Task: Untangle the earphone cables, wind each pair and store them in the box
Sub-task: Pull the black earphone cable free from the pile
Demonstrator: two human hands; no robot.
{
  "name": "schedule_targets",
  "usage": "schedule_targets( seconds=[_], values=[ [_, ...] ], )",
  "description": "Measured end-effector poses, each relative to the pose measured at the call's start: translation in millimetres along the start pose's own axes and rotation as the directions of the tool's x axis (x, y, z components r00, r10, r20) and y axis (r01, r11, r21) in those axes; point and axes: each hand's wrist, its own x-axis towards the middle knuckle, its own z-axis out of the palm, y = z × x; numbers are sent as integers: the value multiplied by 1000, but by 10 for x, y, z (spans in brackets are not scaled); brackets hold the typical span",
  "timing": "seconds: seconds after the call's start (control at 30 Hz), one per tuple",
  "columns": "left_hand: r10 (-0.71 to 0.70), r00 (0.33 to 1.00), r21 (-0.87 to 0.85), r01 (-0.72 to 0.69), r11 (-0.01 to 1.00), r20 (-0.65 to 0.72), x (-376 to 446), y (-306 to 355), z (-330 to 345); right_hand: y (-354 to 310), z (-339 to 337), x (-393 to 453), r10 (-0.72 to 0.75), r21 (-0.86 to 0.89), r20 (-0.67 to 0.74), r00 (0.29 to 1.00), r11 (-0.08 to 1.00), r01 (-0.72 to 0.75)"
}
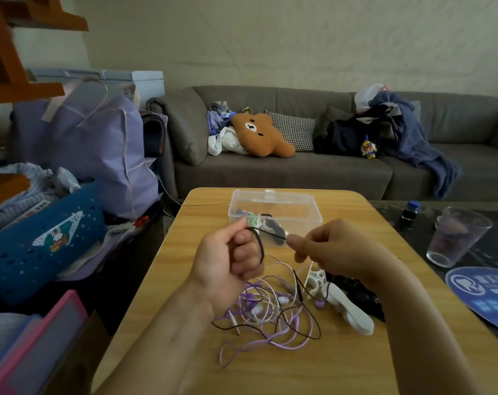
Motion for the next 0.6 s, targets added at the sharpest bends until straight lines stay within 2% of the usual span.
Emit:
schedule_targets(
  seconds=[0.1,0.17,0.23,0.3,0.33,0.37,0.47,0.53,0.6],
  values=[
    [45,991,-191,-68,979,-123,33,96,-131,97,-28,36,118,-99,-16,993,988,-119],
    [101,966,-223,-156,962,-238,37,183,-241,187,-96,36,140,-46,-84,987,988,-144],
    [145,937,-205,-217,954,-318,39,255,-313,264,-190,24,116,259,-93,989,962,-89],
    [150,915,-231,-249,940,-375,50,298,-366,322,-248,29,47,648,-59,997,762,2],
    [150,907,-253,-264,931,-394,57,315,-387,335,-268,30,8,737,-60,998,674,39],
    [149,900,-264,-273,925,-410,57,328,-403,342,-271,31,-26,769,-58,998,636,61],
    [130,897,-313,-280,908,-423,56,329,-470,299,-241,15,-49,743,-80,996,663,92],
    [120,901,-390,-297,872,-416,47,335,-507,278,-225,14,-28,643,-83,996,762,75],
    [118,901,-434,-312,845,-419,26,360,-504,272,-207,32,19,437,-98,995,899,26]
  ],
)
